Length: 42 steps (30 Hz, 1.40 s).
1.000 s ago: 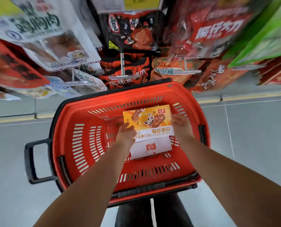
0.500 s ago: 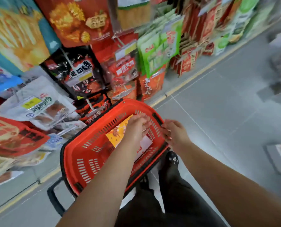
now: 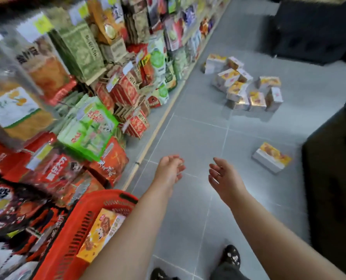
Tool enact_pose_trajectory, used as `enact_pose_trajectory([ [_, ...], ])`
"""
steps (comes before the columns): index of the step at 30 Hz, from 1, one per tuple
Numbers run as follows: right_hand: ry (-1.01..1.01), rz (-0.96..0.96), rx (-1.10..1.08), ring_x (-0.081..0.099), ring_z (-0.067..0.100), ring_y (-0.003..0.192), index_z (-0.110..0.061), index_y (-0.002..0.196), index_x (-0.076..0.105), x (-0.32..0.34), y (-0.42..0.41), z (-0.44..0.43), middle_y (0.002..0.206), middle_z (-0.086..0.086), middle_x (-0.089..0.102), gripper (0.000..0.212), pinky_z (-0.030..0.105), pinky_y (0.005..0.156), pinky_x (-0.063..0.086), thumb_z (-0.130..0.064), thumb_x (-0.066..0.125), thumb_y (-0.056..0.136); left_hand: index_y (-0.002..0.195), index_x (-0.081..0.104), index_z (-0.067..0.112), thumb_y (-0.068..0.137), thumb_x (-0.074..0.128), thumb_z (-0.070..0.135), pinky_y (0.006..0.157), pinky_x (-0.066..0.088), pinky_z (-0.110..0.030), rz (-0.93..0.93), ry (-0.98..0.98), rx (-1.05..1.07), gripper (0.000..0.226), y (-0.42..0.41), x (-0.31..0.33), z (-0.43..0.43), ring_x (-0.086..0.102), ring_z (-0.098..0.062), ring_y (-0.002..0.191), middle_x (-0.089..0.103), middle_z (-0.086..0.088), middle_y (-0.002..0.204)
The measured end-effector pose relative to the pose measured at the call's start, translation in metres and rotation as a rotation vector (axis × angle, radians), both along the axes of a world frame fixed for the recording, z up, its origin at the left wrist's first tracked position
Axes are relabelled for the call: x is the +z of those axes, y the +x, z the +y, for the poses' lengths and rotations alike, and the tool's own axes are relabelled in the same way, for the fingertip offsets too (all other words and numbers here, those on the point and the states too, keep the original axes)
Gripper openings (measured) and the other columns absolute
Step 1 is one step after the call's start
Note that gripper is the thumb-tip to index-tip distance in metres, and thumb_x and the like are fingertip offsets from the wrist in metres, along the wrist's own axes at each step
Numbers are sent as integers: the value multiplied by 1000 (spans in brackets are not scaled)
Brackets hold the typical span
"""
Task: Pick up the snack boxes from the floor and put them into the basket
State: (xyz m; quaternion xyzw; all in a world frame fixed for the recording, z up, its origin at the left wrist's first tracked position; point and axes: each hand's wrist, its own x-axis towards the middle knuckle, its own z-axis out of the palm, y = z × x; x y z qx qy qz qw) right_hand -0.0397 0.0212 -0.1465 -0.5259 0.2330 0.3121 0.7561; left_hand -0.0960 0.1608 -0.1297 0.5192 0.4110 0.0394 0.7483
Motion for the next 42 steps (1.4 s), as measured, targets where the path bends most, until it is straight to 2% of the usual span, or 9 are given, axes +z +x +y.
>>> enact_pose_trajectory([
  [7, -49, 5, -125, 51, 11, 67, -18, 89, 57, -4, 89, -125, 76, -1, 55, 3, 21, 66, 43, -19, 57, 91, 86, 51, 23, 93, 47, 8, 64, 42, -24, -17, -29, -162, 17, 112, 7, -123, 58, -10, 75, 60, 4, 86],
  [11, -100, 13, -172, 55, 11, 71, -19, 91, 58, -19, 134, -190, 82, -1, 58, 4, 23, 67, 44, -22, 58, 90, 87, 50, 22, 94, 47, 7, 66, 43, -24, -15, -60, -205, 17, 157, 4, -175, 58, -10, 75, 60, 3, 87],
  [14, -135, 43, -225, 57, 13, 77, -16, 102, 58, -31, 159, -229, 89, 0, 61, 15, 24, 69, 46, -24, 60, 89, 86, 50, 22, 94, 48, 7, 63, 41, -23, 37, -70, -252, 17, 184, -5, -204, 59, -10, 74, 60, 4, 85],
  [19, -163, 133, -286, 56, 12, 75, -15, 100, 58, -54, 196, -263, 90, 0, 60, 15, 24, 66, 45, -23, 60, 88, 93, 52, 21, 94, 47, 8, 64, 41, -22, 116, -80, -330, 14, 236, -25, -237, 59, -9, 75, 61, 5, 87],
  [23, -212, 168, -334, 56, 12, 78, -12, 106, 57, -73, 251, -283, 90, 1, 60, 18, 24, 66, 45, -22, 59, 91, 89, 52, 22, 95, 47, 8, 65, 41, -23, 167, -88, -393, 16, 307, -43, -254, 59, -10, 76, 61, 4, 89],
  [33, -308, 227, -451, 53, 12, 67, -12, 102, 56, -118, 396, -334, 84, 2, 57, 14, 24, 63, 44, -23, 55, 92, 90, 52, 22, 97, 43, 11, 64, 40, -23, 226, -29, -596, 15, 509, -79, -297, 57, -9, 74, 61, 3, 88],
  [37, -307, 238, -449, 45, 8, 50, -14, 93, 49, -138, 442, -355, 74, 1, 50, 6, 21, 54, 39, -19, 53, 92, 85, 52, 23, 95, 45, 10, 67, 41, -24, 268, -16, -648, 18, 564, -101, -315, 57, -9, 75, 61, 5, 86],
  [40, -311, 284, -452, 43, 11, 53, -12, 94, 51, -158, 488, -372, 73, 2, 50, 2, 24, 57, 37, -14, 50, 93, 89, 52, 22, 95, 47, 11, 66, 40, -24, 350, -13, -665, 13, 606, -131, -324, 57, -9, 74, 60, 3, 88],
  [42, -296, 303, -415, 37, 10, 49, -16, 83, 49, -172, 516, -380, 68, 1, 43, 12, 22, 57, 31, -11, 47, 93, 91, 50, 23, 97, 45, 16, 63, 39, -24, 408, 15, -650, 10, 631, -152, -326, 57, -8, 74, 59, 3, 89],
])
